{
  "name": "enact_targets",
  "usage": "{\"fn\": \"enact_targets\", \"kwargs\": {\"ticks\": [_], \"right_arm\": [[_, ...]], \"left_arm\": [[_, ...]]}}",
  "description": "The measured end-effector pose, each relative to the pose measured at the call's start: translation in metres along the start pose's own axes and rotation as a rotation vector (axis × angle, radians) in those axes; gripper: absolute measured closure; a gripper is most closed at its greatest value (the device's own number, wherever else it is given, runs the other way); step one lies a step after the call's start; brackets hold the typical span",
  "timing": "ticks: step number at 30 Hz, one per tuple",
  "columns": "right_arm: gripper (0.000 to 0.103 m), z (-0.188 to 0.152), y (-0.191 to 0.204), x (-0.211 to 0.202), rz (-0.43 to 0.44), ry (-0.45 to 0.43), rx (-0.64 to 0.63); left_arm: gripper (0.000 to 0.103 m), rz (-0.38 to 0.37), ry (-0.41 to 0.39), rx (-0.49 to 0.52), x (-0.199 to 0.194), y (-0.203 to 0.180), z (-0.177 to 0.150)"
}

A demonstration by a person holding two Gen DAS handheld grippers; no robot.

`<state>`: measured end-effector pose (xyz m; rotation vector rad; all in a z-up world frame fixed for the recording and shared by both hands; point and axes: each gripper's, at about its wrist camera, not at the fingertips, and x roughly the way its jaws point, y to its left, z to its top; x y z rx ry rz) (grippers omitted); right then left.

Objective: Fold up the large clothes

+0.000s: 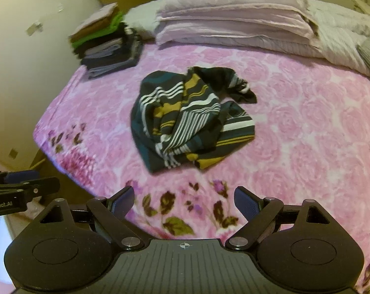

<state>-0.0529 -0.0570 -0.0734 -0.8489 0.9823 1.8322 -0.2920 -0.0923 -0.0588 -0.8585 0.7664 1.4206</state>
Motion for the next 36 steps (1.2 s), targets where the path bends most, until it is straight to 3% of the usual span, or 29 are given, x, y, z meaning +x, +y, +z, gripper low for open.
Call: {"fn": "enact_targets", "kwargs": {"ticks": [14, 20, 27, 36], "right_arm": [[0.017, 0.057, 0.006, 0.071, -0.155, -0.048, 0.317], [0.018, 0.071, -0.004, 0.097, -0.195, -0.064, 0.359], [0.019, 0.126, -0.035, 0.146, -0.133, -0.110, 0.393], [0.024, 0.221, -0.110, 0.244, -0.022, -0.119, 0.630]], "left_arm": [[0.041, 0.019, 0.047, 0.069, 0.100, 0.141, 0.120], [0.041, 0.051, 0.041, 0.065, 0.148, 0.177, 0.166], [0.041, 0.051, 0.047, -0.015, 0.196, 0.199, 0.205], [0.038, 0.092, 0.066, -0.098, 0.265, 0.190, 0.246]]}}
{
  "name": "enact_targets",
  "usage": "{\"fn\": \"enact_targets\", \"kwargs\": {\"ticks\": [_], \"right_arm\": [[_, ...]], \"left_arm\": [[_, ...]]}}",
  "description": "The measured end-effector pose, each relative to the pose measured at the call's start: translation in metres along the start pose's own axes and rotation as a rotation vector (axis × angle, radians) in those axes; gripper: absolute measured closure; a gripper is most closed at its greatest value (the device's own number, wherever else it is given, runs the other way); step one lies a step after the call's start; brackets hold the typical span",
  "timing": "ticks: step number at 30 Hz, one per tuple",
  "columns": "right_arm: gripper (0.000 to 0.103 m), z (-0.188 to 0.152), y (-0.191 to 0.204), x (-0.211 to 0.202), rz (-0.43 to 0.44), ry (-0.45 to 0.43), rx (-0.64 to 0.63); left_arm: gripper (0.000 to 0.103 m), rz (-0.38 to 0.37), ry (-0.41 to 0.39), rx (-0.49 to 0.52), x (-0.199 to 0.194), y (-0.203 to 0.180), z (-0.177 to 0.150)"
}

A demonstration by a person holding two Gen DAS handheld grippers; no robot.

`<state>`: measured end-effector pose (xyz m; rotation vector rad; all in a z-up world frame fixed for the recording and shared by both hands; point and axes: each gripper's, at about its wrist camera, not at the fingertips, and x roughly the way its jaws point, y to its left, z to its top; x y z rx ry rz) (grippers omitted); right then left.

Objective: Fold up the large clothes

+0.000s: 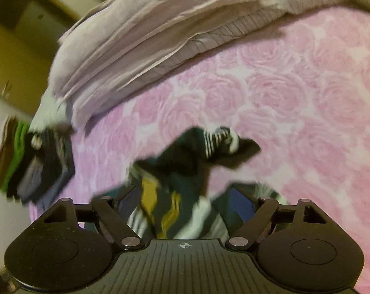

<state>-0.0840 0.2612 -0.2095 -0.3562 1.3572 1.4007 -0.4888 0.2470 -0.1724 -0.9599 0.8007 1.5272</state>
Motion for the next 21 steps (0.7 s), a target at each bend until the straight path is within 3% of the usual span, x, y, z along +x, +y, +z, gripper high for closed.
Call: {"fn": "enact_targets", "kwargs": {"ticks": [5, 9, 10, 12, 15, 21], "right_arm": [[0.024, 0.042, -0.004, 0.071, 0.005, 0.060, 0.116], [0.027, 0.049, -0.007, 0.123, -0.026, 0.120, 0.184], [0.034, 0.048, -0.008, 0.133, -0.027, 0.130, 0.187], [0.099, 0.039, -0.010, 0.142, -0.011, 0.153, 0.164], [0.099, 0.017, -0.008, 0.106, 0.032, 0.079, 0.093], [0.099, -0.078, -0.005, -0.069, 0.254, -0.094, -0.092]], "left_arm": [[0.038, 0.032, 0.008, -0.039, 0.024, -0.005, 0.018], [0.038, 0.044, 0.023, -0.026, 0.033, -0.004, 0.018], [0.038, 0.049, 0.035, -0.017, 0.036, -0.003, 0.018], [0.038, 0.057, 0.053, 0.002, 0.039, -0.001, 0.016], [0.038, 0.047, 0.059, 0.033, 0.038, 0.005, 0.016], [0.038, -0.024, 0.062, 0.121, 0.034, 0.021, 0.027]]}}
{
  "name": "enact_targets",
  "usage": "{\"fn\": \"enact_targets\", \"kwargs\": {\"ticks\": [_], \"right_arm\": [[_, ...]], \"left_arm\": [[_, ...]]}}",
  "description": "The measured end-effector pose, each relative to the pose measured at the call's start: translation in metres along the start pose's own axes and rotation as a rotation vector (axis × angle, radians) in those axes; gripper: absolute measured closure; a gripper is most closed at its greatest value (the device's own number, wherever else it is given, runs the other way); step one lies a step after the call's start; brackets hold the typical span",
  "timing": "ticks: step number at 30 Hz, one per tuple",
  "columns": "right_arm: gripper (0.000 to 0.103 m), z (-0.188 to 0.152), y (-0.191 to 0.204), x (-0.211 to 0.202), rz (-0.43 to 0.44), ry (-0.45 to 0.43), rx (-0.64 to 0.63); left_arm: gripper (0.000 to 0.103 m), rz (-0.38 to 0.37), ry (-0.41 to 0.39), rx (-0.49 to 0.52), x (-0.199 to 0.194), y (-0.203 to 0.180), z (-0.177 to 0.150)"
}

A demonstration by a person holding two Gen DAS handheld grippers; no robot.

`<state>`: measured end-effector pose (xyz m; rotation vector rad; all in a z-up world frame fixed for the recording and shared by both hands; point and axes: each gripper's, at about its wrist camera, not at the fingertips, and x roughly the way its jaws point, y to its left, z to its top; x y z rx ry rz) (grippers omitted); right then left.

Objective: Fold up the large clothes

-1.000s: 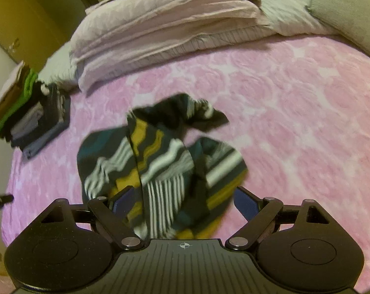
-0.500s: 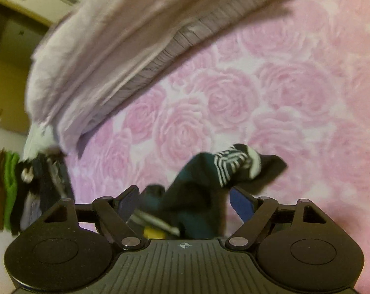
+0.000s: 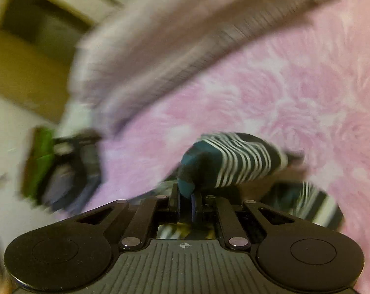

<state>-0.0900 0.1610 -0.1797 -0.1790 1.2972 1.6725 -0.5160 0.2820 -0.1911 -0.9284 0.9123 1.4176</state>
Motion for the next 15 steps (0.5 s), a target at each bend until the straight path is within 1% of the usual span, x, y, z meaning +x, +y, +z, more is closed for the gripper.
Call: {"fn": "enact_targets", "kwargs": {"ticks": [1, 2, 4, 5, 7, 9, 11, 13, 15], "right_arm": [[0.099, -0.018, 0.009, -0.030, 0.026, -0.013, -0.033], [0.099, -0.038, 0.019, -0.059, 0.033, -0.020, -0.058], [0.099, -0.078, 0.034, -0.106, -0.011, -0.032, -0.071], [0.099, -0.103, 0.036, -0.133, -0.052, -0.048, -0.033], [0.100, -0.142, 0.037, -0.173, -0.133, -0.128, 0.081], [0.100, -0.186, 0.029, -0.218, -0.202, -0.278, 0.285], [0.100, -0.225, 0.025, -0.258, -0.262, -0.442, 0.440], [0.100, -0.256, 0.028, -0.294, -0.316, -0.608, 0.541], [0.100, -0.281, 0.032, -0.322, -0.364, -0.728, 0.612]], "left_arm": [[0.038, -0.020, -0.004, 0.024, -0.002, 0.001, 0.002], [0.038, -0.037, -0.008, 0.055, -0.004, 0.002, 0.005], [0.038, -0.064, -0.019, 0.118, -0.009, 0.002, 0.010], [0.038, -0.078, -0.023, 0.148, -0.012, 0.000, 0.011], [0.038, -0.110, -0.032, 0.203, -0.019, -0.002, 0.012], [0.038, -0.134, -0.038, 0.259, -0.024, -0.006, 0.010], [0.038, -0.155, -0.038, 0.312, -0.028, -0.013, 0.007], [0.038, -0.176, -0.037, 0.362, -0.030, -0.022, 0.005], [0.038, -0.198, -0.043, 0.405, -0.032, -0.034, 0.005]]}}
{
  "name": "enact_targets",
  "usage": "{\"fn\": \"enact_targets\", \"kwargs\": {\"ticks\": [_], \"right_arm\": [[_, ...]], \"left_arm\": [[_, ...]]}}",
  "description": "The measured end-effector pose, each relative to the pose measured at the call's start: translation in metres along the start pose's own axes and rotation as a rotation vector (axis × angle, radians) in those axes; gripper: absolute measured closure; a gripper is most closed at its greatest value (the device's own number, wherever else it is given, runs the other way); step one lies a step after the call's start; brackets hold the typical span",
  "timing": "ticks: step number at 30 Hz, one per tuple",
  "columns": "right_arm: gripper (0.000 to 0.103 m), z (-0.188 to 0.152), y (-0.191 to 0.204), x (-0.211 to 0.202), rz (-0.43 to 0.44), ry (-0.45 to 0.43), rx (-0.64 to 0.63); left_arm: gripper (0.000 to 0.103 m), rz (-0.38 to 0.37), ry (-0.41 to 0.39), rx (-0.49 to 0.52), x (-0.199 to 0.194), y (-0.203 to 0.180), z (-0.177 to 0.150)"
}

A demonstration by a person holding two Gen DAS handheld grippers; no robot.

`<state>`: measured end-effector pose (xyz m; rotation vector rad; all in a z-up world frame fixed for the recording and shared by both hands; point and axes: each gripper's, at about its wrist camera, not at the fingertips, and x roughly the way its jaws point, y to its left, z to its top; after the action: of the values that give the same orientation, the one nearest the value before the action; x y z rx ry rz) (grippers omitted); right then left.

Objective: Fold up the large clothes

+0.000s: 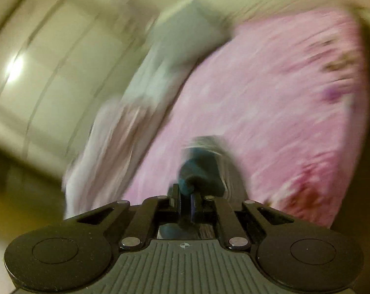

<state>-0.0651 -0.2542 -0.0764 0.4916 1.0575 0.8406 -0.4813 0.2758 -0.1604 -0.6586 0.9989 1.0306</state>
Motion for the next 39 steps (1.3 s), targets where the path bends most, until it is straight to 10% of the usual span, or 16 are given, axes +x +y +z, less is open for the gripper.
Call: {"fn": "enact_targets", "kwargs": {"ticks": [20, 33, 35, 37, 39], "right_arm": [[0.100, -0.029, -0.106, -0.188, -0.663, -0.547, 0.347], [0.100, -0.028, -0.107, -0.147, -0.672, -0.495, 0.367], [0.100, -0.024, -0.108, -0.142, -0.671, -0.484, 0.361], [0.100, -0.019, -0.105, -0.137, -0.660, -0.480, 0.346], [0.100, -0.011, -0.101, -0.132, -0.632, -0.484, 0.329]], "left_arm": [[0.033, -0.323, 0.033, 0.536, 0.095, -0.233, 0.057], [0.027, -0.455, 0.181, 0.828, 0.216, -0.379, 0.022], [0.036, -0.449, 0.228, 0.818, 0.235, -0.384, 0.012], [0.097, -0.473, 0.265, 0.782, 0.246, -0.383, 0.007], [0.097, -0.506, 0.231, 0.720, 0.237, -0.371, 0.008]]}}
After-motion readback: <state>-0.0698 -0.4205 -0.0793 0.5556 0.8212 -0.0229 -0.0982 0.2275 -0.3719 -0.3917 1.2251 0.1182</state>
